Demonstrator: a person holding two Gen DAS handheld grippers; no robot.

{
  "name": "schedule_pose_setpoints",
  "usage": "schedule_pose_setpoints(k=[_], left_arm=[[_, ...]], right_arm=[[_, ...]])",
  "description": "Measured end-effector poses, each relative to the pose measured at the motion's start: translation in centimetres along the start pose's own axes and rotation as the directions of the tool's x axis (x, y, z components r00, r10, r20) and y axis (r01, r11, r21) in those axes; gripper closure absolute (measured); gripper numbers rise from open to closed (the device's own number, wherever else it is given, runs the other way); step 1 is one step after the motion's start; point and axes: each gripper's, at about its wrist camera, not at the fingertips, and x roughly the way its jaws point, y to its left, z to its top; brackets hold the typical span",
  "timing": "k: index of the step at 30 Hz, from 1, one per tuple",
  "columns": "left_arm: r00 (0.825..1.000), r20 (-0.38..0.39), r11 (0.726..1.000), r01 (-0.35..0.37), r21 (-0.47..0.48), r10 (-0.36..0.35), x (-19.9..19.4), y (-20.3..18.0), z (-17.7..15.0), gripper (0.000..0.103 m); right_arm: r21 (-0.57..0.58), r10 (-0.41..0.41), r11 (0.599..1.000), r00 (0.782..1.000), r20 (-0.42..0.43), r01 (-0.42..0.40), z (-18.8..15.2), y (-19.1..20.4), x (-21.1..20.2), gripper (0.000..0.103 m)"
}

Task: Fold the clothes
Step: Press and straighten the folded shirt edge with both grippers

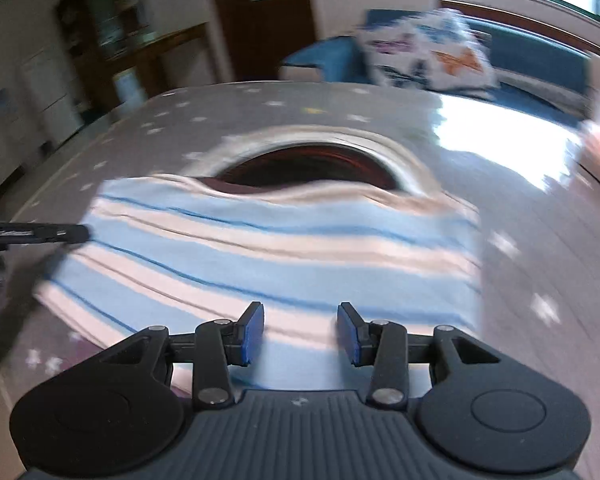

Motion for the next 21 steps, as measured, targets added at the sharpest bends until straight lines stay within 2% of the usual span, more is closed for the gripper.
schedule_pose_setpoints(k=[3, 7, 10, 13, 16, 18, 21], left_arm=[[1.000, 0.003, 1.000, -0.006, -0.008, 0.006, -0.3, 0.1, 0.0, 0.092], [0.999, 0.016, 1.000, -0.031, 0.004, 0.031, -0.9, -0.7, -0.1, 0.088], [0.998, 0.023, 0.998, -0.061, 0.001, 0.061, -1.1, -1.0, -0.4, 0.088], [0.994, 0.033, 0.995, -0.101, 0.006, 0.100, -1.5, -1.4, -1.0, 0.088], [0.992, 0.044, 0.992, -0.122, 0.014, 0.122, -2.2, -1.8, -1.6, 0.079], [0.988, 0.042, 0.988, -0.150, 0.019, 0.149, -2.5, -2.0, -2.0, 0.073], [0.988, 0.019, 0.988, -0.151, 0.013, 0.151, -2.7, -1.8, -2.8, 0.073]], right_arm=[[0.053, -0.004, 0.999, 1.000, 0.019, 0.003, -2.0, -2.2, -1.0, 0.063], [0.077, -0.006, 0.997, 0.998, 0.058, 0.001, -2.6, -3.2, -2.9, 0.063], [0.101, -0.058, 0.994, 0.994, 0.090, 0.048, -2.5, -4.0, -3.1, 0.063], [0.123, -0.084, 0.990, 0.994, 0.071, 0.075, -2.8, -4.8, -2.1, 0.063], [0.138, -0.077, 0.988, 0.994, 0.071, 0.067, -3.3, -5.1, -1.7, 0.063], [0.147, -0.076, 0.987, 0.995, 0.071, 0.065, -3.5, -5.2, -1.8, 0.067], [0.157, -0.082, 0.985, 0.994, 0.070, 0.070, -3.7, -5.4, -1.8, 0.078]])
